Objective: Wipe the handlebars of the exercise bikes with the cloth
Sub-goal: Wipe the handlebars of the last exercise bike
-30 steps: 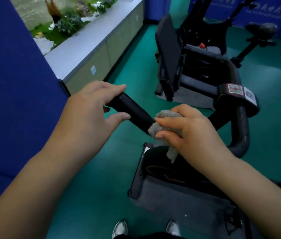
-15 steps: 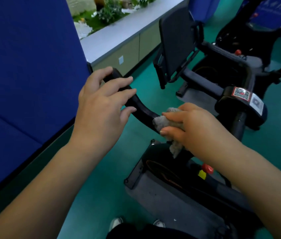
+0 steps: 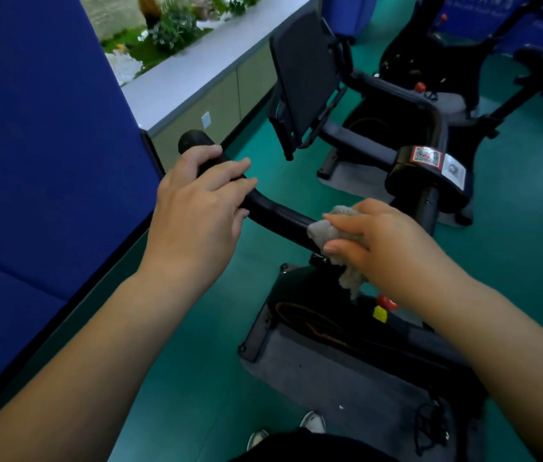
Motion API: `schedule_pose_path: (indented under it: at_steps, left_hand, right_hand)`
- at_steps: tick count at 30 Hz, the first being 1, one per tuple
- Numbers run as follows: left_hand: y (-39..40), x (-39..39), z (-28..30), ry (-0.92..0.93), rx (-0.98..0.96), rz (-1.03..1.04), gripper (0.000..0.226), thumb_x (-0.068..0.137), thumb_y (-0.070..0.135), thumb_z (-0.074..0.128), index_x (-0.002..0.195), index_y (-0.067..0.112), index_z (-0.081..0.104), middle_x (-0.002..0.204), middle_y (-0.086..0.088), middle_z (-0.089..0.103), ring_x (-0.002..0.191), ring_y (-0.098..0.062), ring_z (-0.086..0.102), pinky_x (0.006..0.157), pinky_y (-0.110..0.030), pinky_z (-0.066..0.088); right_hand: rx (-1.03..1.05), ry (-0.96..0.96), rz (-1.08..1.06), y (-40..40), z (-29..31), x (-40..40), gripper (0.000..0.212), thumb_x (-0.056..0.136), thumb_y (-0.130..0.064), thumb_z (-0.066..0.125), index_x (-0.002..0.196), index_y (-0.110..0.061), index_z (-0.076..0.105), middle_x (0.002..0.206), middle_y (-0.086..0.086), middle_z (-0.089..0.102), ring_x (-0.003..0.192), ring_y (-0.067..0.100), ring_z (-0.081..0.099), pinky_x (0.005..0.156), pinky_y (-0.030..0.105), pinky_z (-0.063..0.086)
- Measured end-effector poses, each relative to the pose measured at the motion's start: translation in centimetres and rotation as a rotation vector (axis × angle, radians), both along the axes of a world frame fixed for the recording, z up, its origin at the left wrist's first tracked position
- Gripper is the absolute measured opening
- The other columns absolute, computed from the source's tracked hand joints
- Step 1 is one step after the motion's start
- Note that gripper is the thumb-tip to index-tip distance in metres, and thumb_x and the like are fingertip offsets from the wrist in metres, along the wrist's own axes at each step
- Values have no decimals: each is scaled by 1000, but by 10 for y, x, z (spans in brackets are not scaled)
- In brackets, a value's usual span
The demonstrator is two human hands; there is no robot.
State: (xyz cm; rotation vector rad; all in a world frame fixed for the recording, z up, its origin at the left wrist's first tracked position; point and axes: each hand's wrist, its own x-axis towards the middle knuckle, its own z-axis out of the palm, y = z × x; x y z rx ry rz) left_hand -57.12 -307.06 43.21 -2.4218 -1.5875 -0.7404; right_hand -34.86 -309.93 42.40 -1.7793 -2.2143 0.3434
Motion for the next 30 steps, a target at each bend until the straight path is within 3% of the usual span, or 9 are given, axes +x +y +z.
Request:
schedule_pose_path:
  at_steps: [7,16,21,24,27,30]
  left_hand:
    - [-9,5,-5,8,-34,-57,33,77,18,73,110,14,70,121,2,64,124,-27,42,96,-48,36]
    - [-21,23,-13,-33,-51,-77,33,80,20,71,112,12,69,113,2,68,115,-26,50,98,-37,33]
    - [-25,44,-13,-39,-57,-46,28,81,22,66,107,13,70,109,1,69,104,-25,56,91,-38,37]
    - [-30,54,-11,-49,-97,9,27,83,22,67,108,13,70,111,1,69,105,-25,55,93,-40,38]
    - [-34,65,-12,-68,-125,33,26,84,24,67,107,14,70,110,3,69,106,-23,55,94,-42,40]
    - [-40,86,-14,-108,-152,53,27,84,28,66,108,16,70,110,6,68,107,-20,54,97,-37,35]
  right_hand:
    - [166,49,16,22,-7,-47,42,85,-41,55,111,-11,68,105,17,57,99,37,54,82,44,48]
    - [281,186,-44,-30,-18,21,36,82,-28,58,115,-20,69,106,7,63,96,30,59,82,35,50]
    - [184,320,-30,-14,-9,10,69,82,-26,72,141,-33,38,117,1,62,110,19,53,95,36,44]
    - [311,269,119,-8,-16,14,34,81,-27,68,113,-16,68,100,3,68,97,26,60,86,41,48]
    - [340,279,195,-13,-27,49,25,86,-32,60,97,-15,74,93,1,69,87,26,61,81,35,47]
    - [371,294,153,-17,-30,96,25,87,-32,58,97,-17,75,98,0,66,90,25,57,78,35,49]
